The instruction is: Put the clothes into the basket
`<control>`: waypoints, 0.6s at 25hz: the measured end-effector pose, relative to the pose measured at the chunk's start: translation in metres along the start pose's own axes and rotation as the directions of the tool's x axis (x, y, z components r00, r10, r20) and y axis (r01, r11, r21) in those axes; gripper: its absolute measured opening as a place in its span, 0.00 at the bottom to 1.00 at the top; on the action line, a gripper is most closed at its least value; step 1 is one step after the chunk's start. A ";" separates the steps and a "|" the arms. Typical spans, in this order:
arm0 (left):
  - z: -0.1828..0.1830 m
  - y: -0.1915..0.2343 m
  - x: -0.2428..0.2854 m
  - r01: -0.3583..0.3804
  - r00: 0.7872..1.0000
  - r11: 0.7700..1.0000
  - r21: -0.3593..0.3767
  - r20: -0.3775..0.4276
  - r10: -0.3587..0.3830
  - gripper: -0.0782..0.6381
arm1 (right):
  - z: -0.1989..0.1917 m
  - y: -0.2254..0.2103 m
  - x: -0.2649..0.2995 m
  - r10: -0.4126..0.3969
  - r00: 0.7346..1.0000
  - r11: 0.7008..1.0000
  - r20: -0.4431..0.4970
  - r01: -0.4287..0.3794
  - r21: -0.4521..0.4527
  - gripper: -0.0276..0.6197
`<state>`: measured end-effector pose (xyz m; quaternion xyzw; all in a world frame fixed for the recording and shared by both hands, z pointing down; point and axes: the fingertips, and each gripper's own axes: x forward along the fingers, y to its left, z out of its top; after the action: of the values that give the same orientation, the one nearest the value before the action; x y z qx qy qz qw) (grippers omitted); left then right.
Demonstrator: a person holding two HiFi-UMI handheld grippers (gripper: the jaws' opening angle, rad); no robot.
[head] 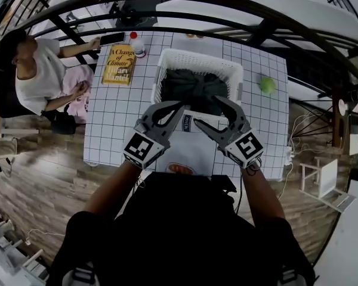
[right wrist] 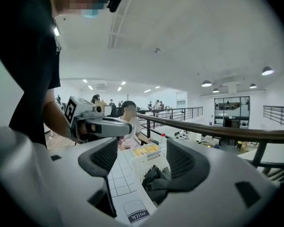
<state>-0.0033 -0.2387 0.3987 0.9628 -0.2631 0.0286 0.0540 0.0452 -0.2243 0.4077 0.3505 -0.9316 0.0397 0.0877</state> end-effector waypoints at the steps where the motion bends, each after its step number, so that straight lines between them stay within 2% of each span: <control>1: -0.003 -0.008 -0.005 0.009 1.000 1.000 0.003 -0.004 -0.009 0.11 | 0.003 0.007 -0.005 0.000 1.000 1.000 0.027 0.000 0.011 0.53; 5: -0.006 -0.034 -0.021 0.024 1.000 0.999 -0.020 0.013 -0.024 0.11 | 0.009 0.029 -0.023 -0.015 0.995 0.998 0.096 0.008 0.069 0.38; 8: -0.004 -0.047 -0.031 0.028 0.999 0.999 -0.028 0.028 -0.027 0.11 | 0.006 0.037 -0.037 -0.044 0.992 0.996 0.120 0.034 0.078 0.17; 9: -0.004 -0.051 -0.033 0.028 0.999 0.999 -0.030 0.029 -0.027 0.11 | 0.005 0.039 -0.041 -0.048 0.990 0.996 0.130 0.037 0.084 0.14; 12: -0.006 -0.061 -0.038 0.038 0.999 0.999 -0.024 0.018 -0.037 0.11 | 0.000 0.049 -0.048 -0.048 0.989 0.997 0.140 0.038 0.073 0.07; 15: -0.008 -0.070 -0.041 0.053 0.999 0.999 -0.008 0.009 -0.053 0.11 | -0.001 0.058 -0.052 -0.041 0.990 0.998 0.135 0.034 0.053 0.07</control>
<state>-0.0033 -0.1572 0.3974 0.9693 -0.2380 0.0217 0.0576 0.0455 -0.1470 0.3979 0.3717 -0.9274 0.0378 0.0155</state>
